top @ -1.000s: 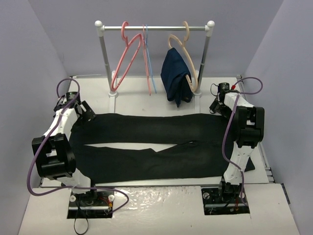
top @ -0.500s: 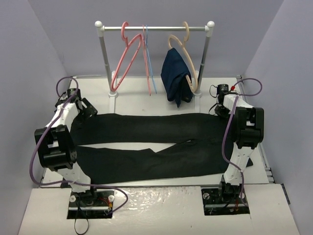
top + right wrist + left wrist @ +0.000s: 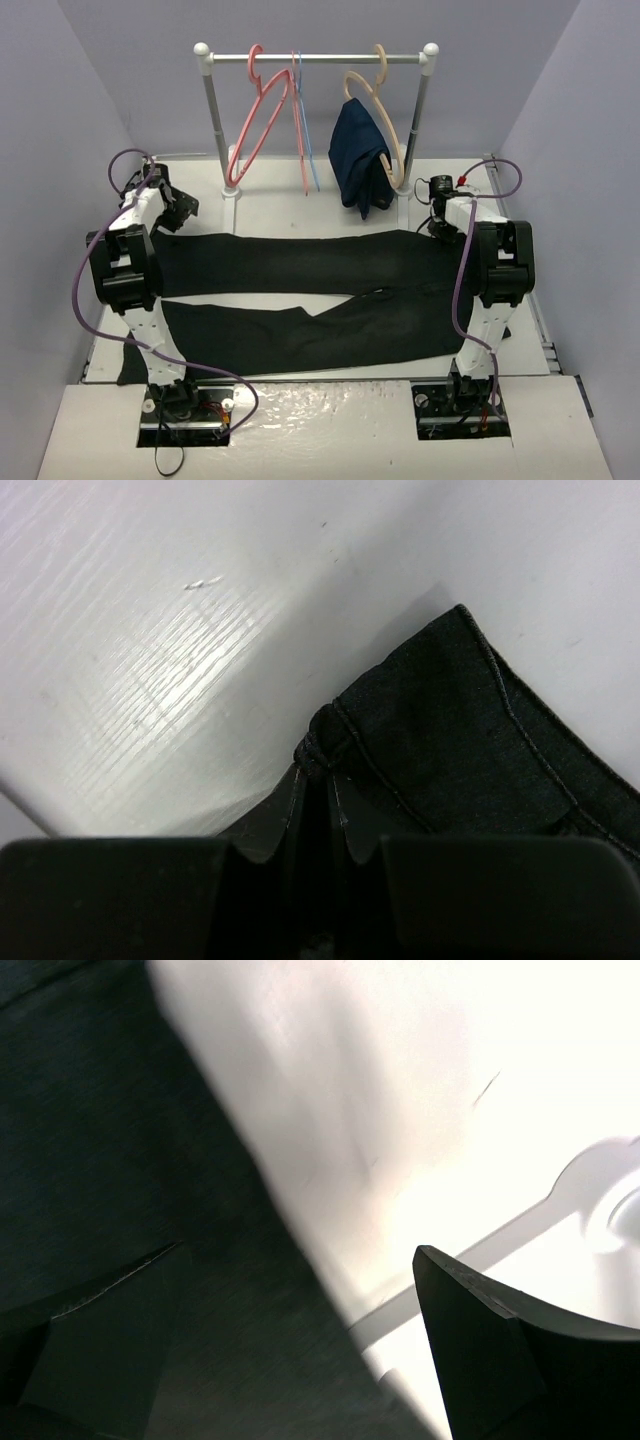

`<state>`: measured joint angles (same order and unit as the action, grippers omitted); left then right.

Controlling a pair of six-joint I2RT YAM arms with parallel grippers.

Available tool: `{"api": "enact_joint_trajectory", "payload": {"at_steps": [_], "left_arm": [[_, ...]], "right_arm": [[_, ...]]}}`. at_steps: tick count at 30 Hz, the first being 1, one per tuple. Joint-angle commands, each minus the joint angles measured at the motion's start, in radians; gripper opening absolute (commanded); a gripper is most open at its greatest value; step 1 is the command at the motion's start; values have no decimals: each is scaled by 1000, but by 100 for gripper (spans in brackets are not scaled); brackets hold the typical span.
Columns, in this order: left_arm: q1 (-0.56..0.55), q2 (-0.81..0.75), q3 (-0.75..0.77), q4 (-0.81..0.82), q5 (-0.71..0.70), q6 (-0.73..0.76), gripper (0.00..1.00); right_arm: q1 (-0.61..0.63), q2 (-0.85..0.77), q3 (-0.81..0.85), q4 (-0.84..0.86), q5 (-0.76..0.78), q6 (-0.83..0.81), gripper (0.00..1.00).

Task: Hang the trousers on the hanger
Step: Fold the trousers at the center of the board.

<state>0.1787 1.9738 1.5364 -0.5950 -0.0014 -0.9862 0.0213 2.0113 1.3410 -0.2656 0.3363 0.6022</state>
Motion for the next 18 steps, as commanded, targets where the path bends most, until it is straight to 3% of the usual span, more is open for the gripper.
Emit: {"api": "enact_joint_trajectory", "payload": {"at_steps": [1, 5, 18], "left_arm": [[1, 66, 154, -75, -57, -88, 92], [-2, 131, 266, -190, -85, -81, 91], [-7, 228, 374, -385, -159, -64, 85]], "right_arm": [[45, -11, -52, -53, -72, 29, 0], [52, -23, -70, -42, -63, 28, 0], [51, -37, -90, -10, -48, 17, 0]]}}
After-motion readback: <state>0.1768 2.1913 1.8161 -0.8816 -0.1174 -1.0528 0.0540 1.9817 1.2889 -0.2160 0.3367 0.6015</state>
